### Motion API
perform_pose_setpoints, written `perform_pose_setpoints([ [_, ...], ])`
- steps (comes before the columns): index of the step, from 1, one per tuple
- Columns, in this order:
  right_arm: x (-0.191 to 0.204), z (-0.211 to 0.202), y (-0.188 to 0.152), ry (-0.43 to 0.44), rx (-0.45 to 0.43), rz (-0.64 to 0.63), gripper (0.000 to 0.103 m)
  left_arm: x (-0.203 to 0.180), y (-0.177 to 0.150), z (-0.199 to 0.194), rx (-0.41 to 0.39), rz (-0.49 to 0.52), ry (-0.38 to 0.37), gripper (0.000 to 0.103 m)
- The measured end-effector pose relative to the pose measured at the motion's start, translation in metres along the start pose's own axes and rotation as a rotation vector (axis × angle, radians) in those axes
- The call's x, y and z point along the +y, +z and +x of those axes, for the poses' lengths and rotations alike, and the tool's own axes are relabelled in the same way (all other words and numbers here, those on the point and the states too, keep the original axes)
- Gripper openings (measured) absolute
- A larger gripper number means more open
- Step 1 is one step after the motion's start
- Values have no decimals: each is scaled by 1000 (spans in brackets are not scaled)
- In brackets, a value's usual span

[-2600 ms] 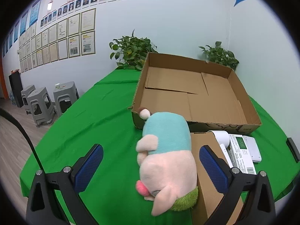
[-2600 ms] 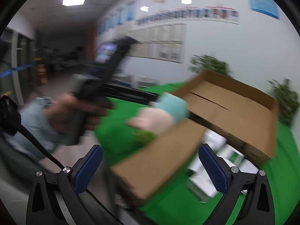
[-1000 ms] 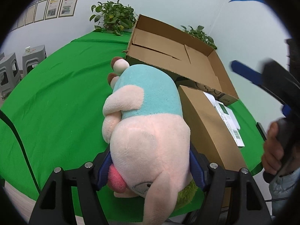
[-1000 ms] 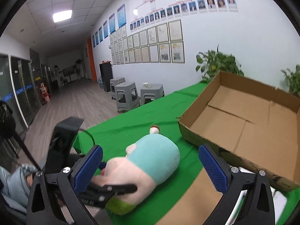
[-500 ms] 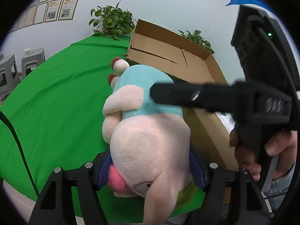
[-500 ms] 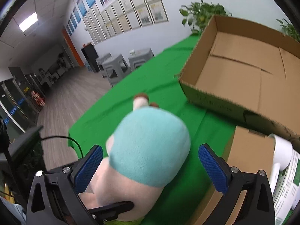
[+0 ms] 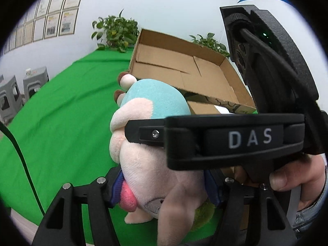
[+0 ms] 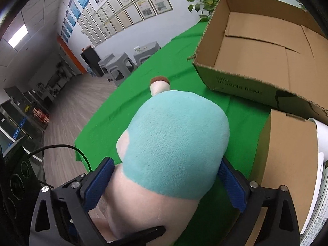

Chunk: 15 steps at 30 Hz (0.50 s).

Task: Organize objects
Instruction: 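Carry the plush toy with both grippers and lower it into the open box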

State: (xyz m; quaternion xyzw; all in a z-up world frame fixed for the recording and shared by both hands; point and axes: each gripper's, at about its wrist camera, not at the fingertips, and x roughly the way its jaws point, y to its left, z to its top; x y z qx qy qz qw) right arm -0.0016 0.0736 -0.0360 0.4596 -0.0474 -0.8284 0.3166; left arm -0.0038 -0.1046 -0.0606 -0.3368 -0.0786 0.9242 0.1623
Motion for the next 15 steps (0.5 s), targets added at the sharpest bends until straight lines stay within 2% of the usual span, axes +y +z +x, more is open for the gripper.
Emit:
perform_pose_setpoints([
  [7,0,-29,20,-2,-101,3,82,-21,32,0,-56,73,23,64],
  [15,-18,-95,59,-33,-279,0,78,-54,91,7,-159,185,-7,64],
])
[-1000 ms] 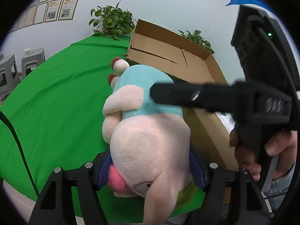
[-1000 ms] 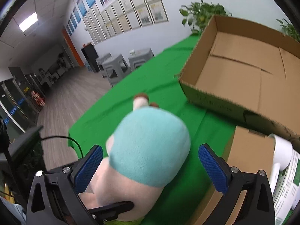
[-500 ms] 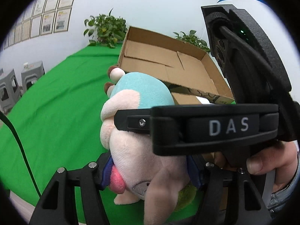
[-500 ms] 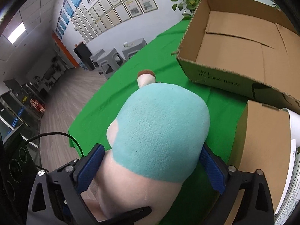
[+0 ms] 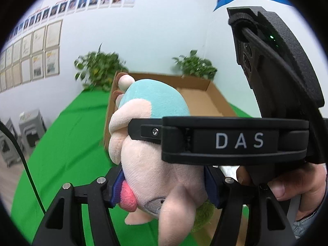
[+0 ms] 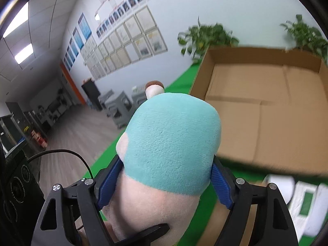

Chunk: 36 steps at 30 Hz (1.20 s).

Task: Organize objects
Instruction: 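Carry the plush toy with both grippers and lower it into the open box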

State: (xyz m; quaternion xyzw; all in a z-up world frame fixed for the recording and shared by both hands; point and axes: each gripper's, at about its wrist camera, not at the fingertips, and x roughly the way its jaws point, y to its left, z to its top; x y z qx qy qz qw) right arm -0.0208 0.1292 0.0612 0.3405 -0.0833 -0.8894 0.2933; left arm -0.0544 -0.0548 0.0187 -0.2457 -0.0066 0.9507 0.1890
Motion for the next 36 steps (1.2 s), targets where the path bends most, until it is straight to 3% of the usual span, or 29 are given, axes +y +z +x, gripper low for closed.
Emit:
perform_pose_setpoints([
  [6,-22,-40,43,-31,-85,2,77,-6,36,21,-49,50,-33,64],
  [13,-45,-41,89,-60,-107,-9,76,14,61,50,-68,52,-52,64],
  [21,-66,31,140,-75,-69,-8,73,43,61,80,-47,9,-42,64],
  [36,-116,162,133,-37,-7,39,70,55,50,135,91,-82,-2,64],
])
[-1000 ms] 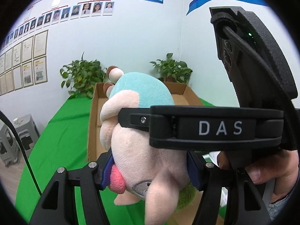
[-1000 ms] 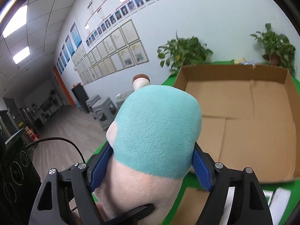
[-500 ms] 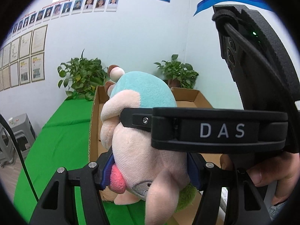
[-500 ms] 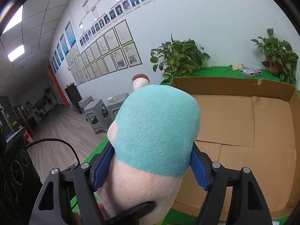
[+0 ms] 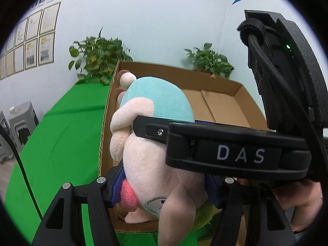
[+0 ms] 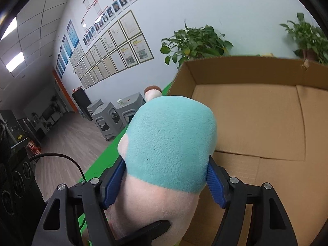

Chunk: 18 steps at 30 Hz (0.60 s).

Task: Organize objects
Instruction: 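Carry the plush toy with both grippers and lower it into the open box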

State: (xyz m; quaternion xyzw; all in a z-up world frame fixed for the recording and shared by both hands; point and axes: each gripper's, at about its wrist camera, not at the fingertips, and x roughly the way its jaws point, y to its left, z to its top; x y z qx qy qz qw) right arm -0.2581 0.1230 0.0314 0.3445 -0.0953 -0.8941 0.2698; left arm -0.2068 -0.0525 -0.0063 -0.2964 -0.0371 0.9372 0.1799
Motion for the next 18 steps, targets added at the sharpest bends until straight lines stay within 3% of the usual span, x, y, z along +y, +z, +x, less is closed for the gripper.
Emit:
perform_pose_setpoints([
  [10,-27,58,-16,17,37,20,69,4,-12,22,76,-52,46,66],
  [18,-24,84,-11,-1,82,1,74,10,-22,-1,69,-87,57,70],
])
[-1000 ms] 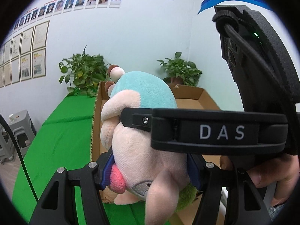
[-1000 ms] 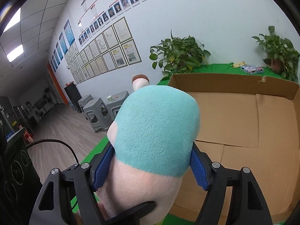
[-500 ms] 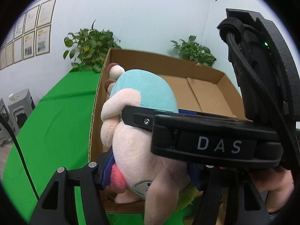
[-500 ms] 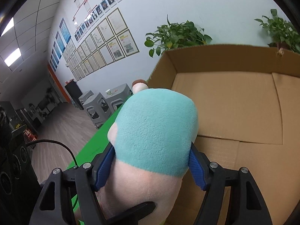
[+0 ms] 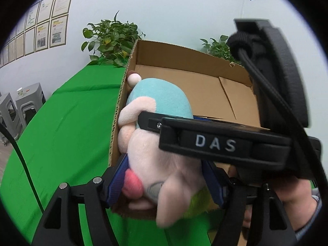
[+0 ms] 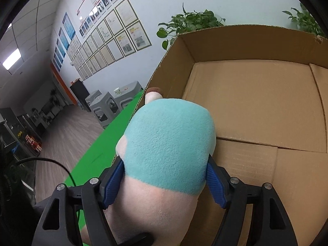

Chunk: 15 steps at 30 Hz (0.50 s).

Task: Organize objects
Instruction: 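Carry the plush toy with both grippers and lower it into the open box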

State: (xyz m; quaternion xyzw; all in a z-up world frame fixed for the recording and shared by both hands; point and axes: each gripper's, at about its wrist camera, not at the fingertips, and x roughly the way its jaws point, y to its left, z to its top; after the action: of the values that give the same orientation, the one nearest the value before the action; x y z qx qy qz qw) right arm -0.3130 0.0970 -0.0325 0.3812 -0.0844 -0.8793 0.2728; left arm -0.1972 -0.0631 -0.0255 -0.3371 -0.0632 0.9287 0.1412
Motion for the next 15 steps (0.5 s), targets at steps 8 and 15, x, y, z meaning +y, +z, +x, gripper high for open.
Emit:
perform_pose_setpoints([
  [8,-4,15,3,-13,55,59,98,15,-9,-28,-35,11,21,70],
  [15,3,-8,11,3,8,70,102,36,-9,-22,-29,-40,28,70],
])
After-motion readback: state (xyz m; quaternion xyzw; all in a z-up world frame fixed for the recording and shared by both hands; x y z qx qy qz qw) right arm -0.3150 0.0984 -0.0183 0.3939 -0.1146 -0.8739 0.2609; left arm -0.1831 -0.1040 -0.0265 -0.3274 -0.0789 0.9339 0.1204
